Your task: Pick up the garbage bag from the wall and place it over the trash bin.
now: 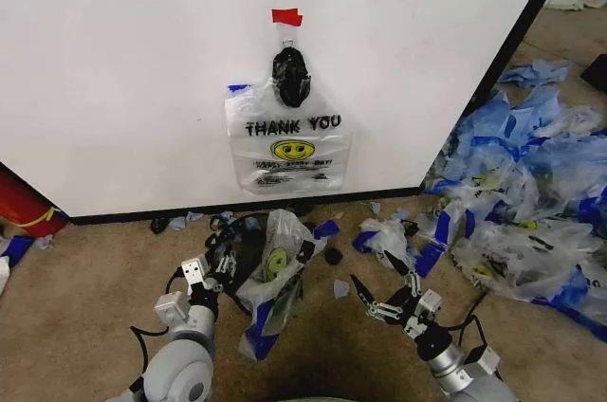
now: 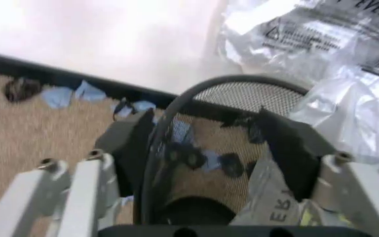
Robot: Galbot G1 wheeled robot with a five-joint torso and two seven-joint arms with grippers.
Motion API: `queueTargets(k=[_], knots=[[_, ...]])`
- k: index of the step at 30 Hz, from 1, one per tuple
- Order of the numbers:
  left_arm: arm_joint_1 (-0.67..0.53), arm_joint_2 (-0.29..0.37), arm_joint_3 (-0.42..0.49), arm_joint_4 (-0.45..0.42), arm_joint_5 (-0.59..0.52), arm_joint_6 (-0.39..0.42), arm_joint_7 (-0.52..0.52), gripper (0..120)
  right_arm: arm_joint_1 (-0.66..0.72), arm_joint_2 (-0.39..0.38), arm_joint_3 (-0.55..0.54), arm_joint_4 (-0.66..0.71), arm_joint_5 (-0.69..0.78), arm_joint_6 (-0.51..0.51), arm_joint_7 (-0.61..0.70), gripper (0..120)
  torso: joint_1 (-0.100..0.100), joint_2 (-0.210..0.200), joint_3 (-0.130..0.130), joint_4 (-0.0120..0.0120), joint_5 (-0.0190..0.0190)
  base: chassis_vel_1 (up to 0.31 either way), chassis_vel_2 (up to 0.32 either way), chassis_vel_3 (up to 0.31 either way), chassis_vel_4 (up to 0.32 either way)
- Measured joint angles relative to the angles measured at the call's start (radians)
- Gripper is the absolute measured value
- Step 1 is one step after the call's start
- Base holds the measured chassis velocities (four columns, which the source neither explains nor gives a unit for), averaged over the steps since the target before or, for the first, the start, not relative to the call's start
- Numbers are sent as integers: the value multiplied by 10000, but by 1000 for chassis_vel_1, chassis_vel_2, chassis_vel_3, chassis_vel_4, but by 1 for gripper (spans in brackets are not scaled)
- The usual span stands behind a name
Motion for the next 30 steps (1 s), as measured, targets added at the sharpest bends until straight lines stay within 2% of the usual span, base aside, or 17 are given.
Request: queueTargets(k=[2, 5, 9, 11, 14, 17, 19, 22, 23, 28, 30], knots=[[12, 43, -19, -19, 62, -11, 39, 74, -7, 2, -18, 33, -15, -16, 53, 100, 0, 0, 0, 0, 0, 0, 0, 0, 0], [52, 115, -46, -71, 178, -29, 120, 88, -28, 36, -69, 113, -66, -58, 192, 100, 0, 0, 0, 0, 1, 0, 0, 0, 0], [118, 166, -68, -99, 350, -62, 181, 99, -67, -5, -157, 311, -83, -186, 499, 100, 0, 0, 0, 0, 0, 0, 0, 0, 0], [128, 214, -80, -95, 456, -104, 247, 100, -82, -39, -217, 425, -87, -287, 699, 100, 0, 0, 0, 0, -2, 0, 0, 0, 0], [49, 436, -84, -58, 609, -189, 401, 100, -158, -103, -421, 821, -196, -696, 1735, 100, 0, 0, 0, 4, 2, 0, 0, 0, 0], [-166, 584, 13, -20, 555, -194, 431, 100, -302, -140, -529, 1140, -279, -1014, 2375, 100, 0, 0, 0, -1, 0, 0, 0, 0, 0], [-331, 680, 110, 32, 490, -195, 454, 100, -368, -219, -731, 1438, -369, -1413, 3087, 100, 0, 0, 0, -5, -1, 0, 0, 0, 0], [-449, 742, 190, 100, 441, -194, 459, 99, -208, -410, -1342, 2027, -332, -2315, 4427, 100, 0, 0, 0, 3, 3, 0, 0, 0, 0], [-449, 742, 190, 100, 441, -194, 459, 99, -208, -410, -1342, 2027, -332, -2315, 4427, 100, 0, 0, 0, 3, 3, 0, 0, 0, 0], [-1023, 799, 600, 366, 272, -171, 497, 99, 150, -457, -1850, 2702, 14, -3964, 6239, 100, 0, 0, 0, -5, 0, 0, 0, 0, 0], [-1061, 801, 619, 388, 250, -168, 500, 98, 311, -448, -1975, 2746, 144, -4198, 6482, 100, 0, 0, 0, -5, -2, 0, 0, 0, 0]])
